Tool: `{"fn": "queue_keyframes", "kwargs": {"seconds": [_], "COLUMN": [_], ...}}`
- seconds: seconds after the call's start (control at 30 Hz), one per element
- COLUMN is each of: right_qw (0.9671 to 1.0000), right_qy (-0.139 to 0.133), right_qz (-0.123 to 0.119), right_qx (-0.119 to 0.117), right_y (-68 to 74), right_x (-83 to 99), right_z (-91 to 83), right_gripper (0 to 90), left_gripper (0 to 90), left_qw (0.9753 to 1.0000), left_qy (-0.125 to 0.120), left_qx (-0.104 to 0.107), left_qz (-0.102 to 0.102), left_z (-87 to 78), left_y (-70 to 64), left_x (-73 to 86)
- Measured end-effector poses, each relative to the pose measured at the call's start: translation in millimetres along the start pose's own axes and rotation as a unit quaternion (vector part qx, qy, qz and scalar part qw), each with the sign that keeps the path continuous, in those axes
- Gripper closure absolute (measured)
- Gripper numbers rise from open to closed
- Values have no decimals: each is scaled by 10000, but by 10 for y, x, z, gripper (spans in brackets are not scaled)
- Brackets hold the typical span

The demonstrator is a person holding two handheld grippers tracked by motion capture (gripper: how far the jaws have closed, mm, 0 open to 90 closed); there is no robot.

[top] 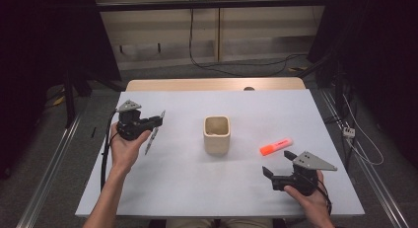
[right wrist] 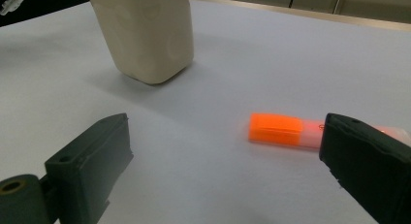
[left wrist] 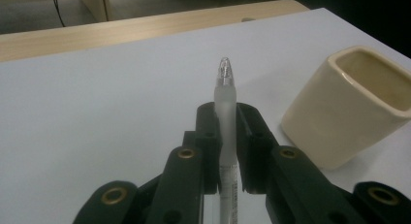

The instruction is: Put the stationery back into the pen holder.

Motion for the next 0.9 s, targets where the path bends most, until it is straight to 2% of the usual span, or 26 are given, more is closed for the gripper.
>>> {"fn": "queue_keyframes", "kwargs": {"seconds": [0.4, 0.63, 0.9], "right_qw": [10000, 10000, 10000], "right_qy": [-10, -7, 3], "right_qz": [14, -9, -5], "right_qx": [3, 5, 13], "right_y": [-2, -4, -4], "right_x": [0, -1, 1], "right_z": [-4, 4, 1], "right_gripper": [42, 42, 42], "left_gripper": [811, 811, 810], "left_qw": [9986, 9978, 9954], "left_qy": [-270, -339, -525], "left_qx": [334, 455, 641], "left_qz": [306, 343, 472], "left_z": [29, 57, 119], "left_y": [-300, -442, -643], "left_x": [-135, -217, -338]}}
Point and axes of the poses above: each handheld gripper's, and its own axes: z roughly forward along the jaws, x roughly out of its underside, y roughly to its left, the point moved 2 cm from there along z, roughly forward along the jaws, and after that the axes turned 8 degrees about -y, right-handed, at the moved point
